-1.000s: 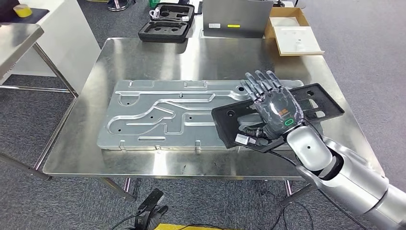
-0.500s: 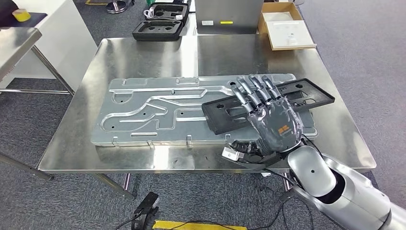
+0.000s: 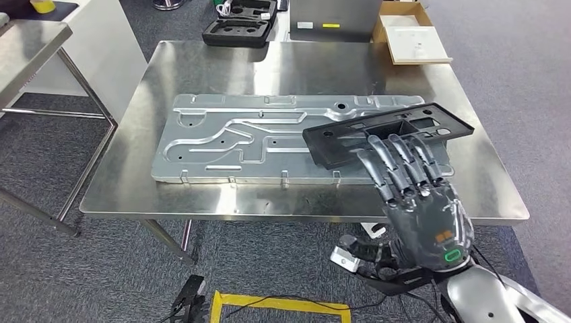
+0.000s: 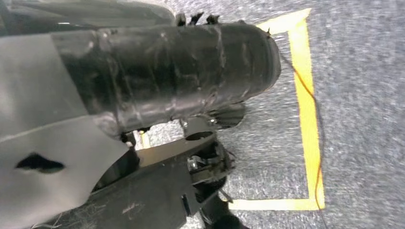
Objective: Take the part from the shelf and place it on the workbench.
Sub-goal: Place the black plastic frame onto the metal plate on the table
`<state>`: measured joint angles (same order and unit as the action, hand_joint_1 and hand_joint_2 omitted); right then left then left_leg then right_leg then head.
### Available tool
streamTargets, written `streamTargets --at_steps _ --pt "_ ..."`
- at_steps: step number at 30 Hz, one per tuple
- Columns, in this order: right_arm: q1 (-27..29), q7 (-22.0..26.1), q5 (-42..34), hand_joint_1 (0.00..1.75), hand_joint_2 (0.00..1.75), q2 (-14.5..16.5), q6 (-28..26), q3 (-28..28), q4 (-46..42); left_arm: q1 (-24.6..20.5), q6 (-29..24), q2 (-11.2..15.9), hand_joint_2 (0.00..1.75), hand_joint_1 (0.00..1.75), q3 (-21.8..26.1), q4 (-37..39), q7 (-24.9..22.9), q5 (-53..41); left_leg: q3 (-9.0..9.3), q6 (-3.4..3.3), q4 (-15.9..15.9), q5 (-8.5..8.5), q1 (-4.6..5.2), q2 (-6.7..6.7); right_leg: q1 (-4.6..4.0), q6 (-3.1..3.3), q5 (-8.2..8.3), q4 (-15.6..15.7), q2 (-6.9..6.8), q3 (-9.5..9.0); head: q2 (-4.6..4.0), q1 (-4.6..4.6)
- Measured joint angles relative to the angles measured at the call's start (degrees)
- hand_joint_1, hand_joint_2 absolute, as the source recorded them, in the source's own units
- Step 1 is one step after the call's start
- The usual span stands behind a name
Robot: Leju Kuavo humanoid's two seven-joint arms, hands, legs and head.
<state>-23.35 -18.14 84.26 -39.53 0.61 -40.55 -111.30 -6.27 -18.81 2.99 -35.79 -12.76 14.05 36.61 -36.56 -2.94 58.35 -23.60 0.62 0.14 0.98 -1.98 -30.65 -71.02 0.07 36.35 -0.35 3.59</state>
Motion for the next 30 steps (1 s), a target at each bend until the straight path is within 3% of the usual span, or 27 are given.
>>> streamTargets --at_steps 2,4,6,7,9,11,12,13,15,16,17,19,20,22,23,24,25,27,28,29,30 --pt "4.9 -3.3 -0.5 0.00 0.00 -1.3 -2.0 2.4 -3.0 0.5 -0.1 0.0 0.00 0.00 0.7 0.1 0.4 0.8 -1.04 0.40 0.7 0.59 0.09 -0.16 -0.23 0.29 0.48 8.1 -0.03 -5.75 0.00 0.08" --pt "11.3 -6.6 -0.8 0.00 0.00 -2.4 -6.0 5.8 -5.6 1.2 -0.1 0.1 0.00 0.00 1.4 0.3 0.7 1.4 -1.22 0.95 0.9 1.25 0.06 -0.43 -0.59 0.65 -0.23 12.2 -0.03 -8.00 0.00 -0.07" --pt "16.9 -8.6 -0.8 0.00 0.00 -3.1 -10.1 9.2 -7.2 1.8 -0.1 0.3 0.00 0.00 2.0 0.5 0.9 1.8 -1.39 1.53 0.6 1.92 -0.10 -0.62 -0.65 1.35 0.57 12.6 -0.06 -7.38 0.00 -0.39" --pt "18.7 -9.0 -0.8 0.00 0.00 -3.4 -11.5 10.4 -7.7 2.0 -0.1 0.4 0.00 0.00 2.2 0.6 0.9 1.9 -1.86 1.87 0.8 1.45 -0.15 -0.63 -0.57 1.76 1.19 12.7 -0.07 -6.93 0.00 -0.47" --pt "21.4 -9.4 -0.7 0.00 0.00 -3.6 -12.8 11.9 -8.4 2.3 -0.1 0.5 0.00 0.00 2.6 0.8 0.8 2.1 -3.27 2.51 3.8 -2.66 -0.26 -0.54 -0.21 2.49 2.68 12.8 -0.08 -5.44 0.00 -0.33" --pt "24.7 -10.0 -0.8 0.00 0.00 -3.7 -14.4 13.7 -9.3 2.3 -0.1 0.4 0.00 0.00 2.7 0.8 0.7 2.2 -4.49 2.90 10.4 -8.83 -0.49 -0.46 -0.22 2.69 4.12 12.8 -0.13 -3.71 0.00 -0.06" --pt "27.1 -10.3 -1.3 0.00 0.00 -3.4 -16.5 15.0 -9.5 2.3 0.0 0.4 0.00 0.00 2.9 0.8 0.6 2.4 -4.62 2.97 13.5 -10.49 -0.58 -0.45 -0.29 2.66 4.75 12.8 -0.29 -2.86 0.00 -0.02" --pt "29.7 -10.6 -2.5 0.00 0.00 -2.7 -20.5 16.7 -9.5 2.2 0.2 0.4 0.00 0.00 3.2 0.8 0.4 2.9 -4.00 2.94 15.5 -10.75 -0.61 -0.44 -0.36 2.65 5.37 12.7 -0.48 -1.96 0.00 -0.03" --pt "33.9 -9.9 -8.0 0.00 0.00 0.2 -30.8 20.0 -8.3 2.2 0.5 0.4 0.00 0.00 4.1 0.8 0.2 4.6 -0.21 2.63 14.0 -7.98 -0.55 -0.45 -0.44 2.59 6.55 12.5 -0.77 -0.20 0.00 0.03" --pt "35.4 -8.2 -13.0 0.00 0.00 2.9 -35.4 21.9 -7.1 2.2 0.5 0.3 0.00 0.00 4.6 0.8 0.2 5.6 2.91 2.36 10.8 -6.66 -0.46 -0.47 -0.45 2.51 7.15 12.3 -0.78 0.58 0.00 0.04" --pt "36.7 -4.6 -20.4 0.00 0.00 6.2 -38.2 23.9 -5.6 2.2 0.3 0.3 0.00 0.00 5.2 0.8 0.2 6.4 6.19 2.09 6.5 -6.48 -0.32 -0.51 -0.49 2.38 7.72 12.3 -0.77 1.16 0.00 0.07" --pt "38.7 9.4 -41.1 0.00 0.00 14.7 -40.1 29.2 -0.5 2.0 -1.0 0.1 0.00 0.00 6.2 0.8 0.4 7.8 10.88 1.65 -0.7 -7.74 0.08 -0.61 -0.42 1.90 8.86 12.4 -0.81 1.61 0.00 0.00" --pt "39.1 19.1 -52.4 0.00 0.00 18.7 -40.1 31.8 3.2 2.0 -1.9 0.0 0.00 0.00 6.6 0.8 0.5 8.4 11.65 1.41 -2.5 -8.29 0.29 -0.60 -0.28 1.56 9.49 12.7 -0.83 1.62 0.00 0.11" --pt "38.8 39.9 -70.1 0.00 0.00 25.1 -40.1 35.4 11.9 2.0 -3.4 -0.4 0.00 0.00 7.3 0.8 0.7 9.4 11.28 0.64 -3.5 -7.20 0.49 -0.40 0.04 0.79 10.68 13.4 -0.78 1.59 0.00 0.36" --pt "38.7 47.8 -74.5 0.00 0.00 27.3 -40.2 36.4 15.7 1.9 -3.9 -0.6 0.00 0.00 7.5 0.8 0.8 9.6 10.85 0.17 -3.9 -6.29 0.46 -0.25 0.11 0.52 10.04 13.2 -0.67 1.82 0.00 0.45" --pt "38.5 53.8 -76.7 0.00 0.00 29.2 -40.4 37.4 19.2 1.9 -4.1 -0.8 0.00 0.00 7.6 0.8 0.8 9.8 10.23 -0.25 -4.3 -5.27 0.38 -0.12 0.12 0.33 8.20 12.0 -0.54 2.27 0.00 0.36" --pt "38.3 56.8 -77.6 0.00 0.00 31.0 -40.4 38.2 22.5 1.9 -4.2 -0.9 0.00 0.00 7.7 0.8 0.8 9.9 9.44 -0.58 -4.6 -4.33 0.29 0.00 0.15 0.23 5.16 9.7 -0.40 2.90 0.00 0.26" --pt "37.0 55.1 -78.4 0.00 0.00 34.5 -40.0 39.8 29.4 1.9 -4.4 -1.0 0.00 0.00 8.0 0.8 0.7 10.0 7.54 -0.81 -4.4 -2.81 0.36 0.20 0.15 0.00 -1.05 2.8 -0.23 4.05 0.00 0.10" --pt "36.1 52.7 -79.8 0.00 0.00 36.1 -39.4 40.4 33.2 1.8 -4.4 -1.0 0.00 0.00 8.3 0.8 0.7 10.0 6.50 -0.78 -4.2 -2.07 0.39 0.30 0.19 -0.14 -2.25 -0.4 -0.22 4.17 0.00 0.08" --pt "35.1 50.8 -81.5 0.00 0.00 37.4 -38.7 40.8 37.6 1.8 -4.5 -1.1 0.00 0.00 8.5 0.8 0.7 10.0 5.28 -0.63 -4.0 -1.30 0.41 0.40 0.23 -0.24 -1.76 -2.4 -0.22 3.76 0.00 0.08" --pt "34.0 49.8 -83.4 0.00 0.00 38.4 -37.8 41.0 41.9 1.7 -4.6 -1.2 0.00 0.00 8.6 0.8 0.7 10.1 3.92 -0.46 -3.5 -0.62 0.42 0.44 0.27 -0.27 -0.04 -2.7 -0.22 2.68 0.00 0.04"
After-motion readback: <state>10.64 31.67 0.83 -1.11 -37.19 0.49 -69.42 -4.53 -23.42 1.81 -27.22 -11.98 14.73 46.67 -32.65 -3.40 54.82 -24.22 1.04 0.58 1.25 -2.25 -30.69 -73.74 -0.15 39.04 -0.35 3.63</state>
